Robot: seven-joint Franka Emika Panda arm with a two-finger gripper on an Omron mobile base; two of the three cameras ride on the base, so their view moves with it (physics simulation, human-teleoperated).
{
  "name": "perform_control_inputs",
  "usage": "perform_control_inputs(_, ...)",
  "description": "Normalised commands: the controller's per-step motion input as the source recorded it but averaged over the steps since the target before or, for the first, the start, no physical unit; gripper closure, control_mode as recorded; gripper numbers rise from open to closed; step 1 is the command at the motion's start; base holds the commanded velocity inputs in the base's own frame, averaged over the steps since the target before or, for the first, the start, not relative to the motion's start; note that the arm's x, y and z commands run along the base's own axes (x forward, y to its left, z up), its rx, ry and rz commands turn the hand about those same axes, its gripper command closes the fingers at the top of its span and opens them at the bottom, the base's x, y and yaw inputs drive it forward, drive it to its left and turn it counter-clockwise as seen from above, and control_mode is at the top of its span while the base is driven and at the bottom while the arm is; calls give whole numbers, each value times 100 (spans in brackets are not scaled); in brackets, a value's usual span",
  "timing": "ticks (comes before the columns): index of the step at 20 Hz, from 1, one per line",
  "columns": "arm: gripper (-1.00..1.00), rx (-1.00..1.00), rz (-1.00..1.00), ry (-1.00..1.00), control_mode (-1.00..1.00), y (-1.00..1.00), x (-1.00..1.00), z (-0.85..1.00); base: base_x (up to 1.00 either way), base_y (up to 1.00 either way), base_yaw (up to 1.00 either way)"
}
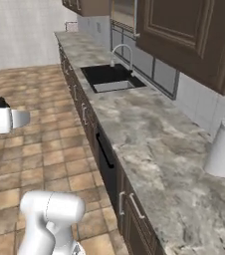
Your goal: Collect the paprika, ketchup, and shaker from the cabinet and place them next to the stove.
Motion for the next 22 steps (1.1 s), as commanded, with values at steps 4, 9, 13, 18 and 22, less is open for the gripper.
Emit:
perform_control_inputs(4, 100, 0, 0, 0, 100, 0, 0, 0, 0, 67, 52)
perform_control_inputs(9, 100, 0, 0, 0, 100, 0, 0, 0, -8, 99, 30)
perform_control_inputs(13, 100, 0, 0, 0, 100, 0, 0, 0, -7, 100, 19)
perform_control_inputs(18, 100, 0, 0, 0, 100, 0, 0, 0, -38, 100, 11)
perform_control_inputs(22, 100, 0, 0, 0, 100, 0, 0, 0, -69, 100, 9)
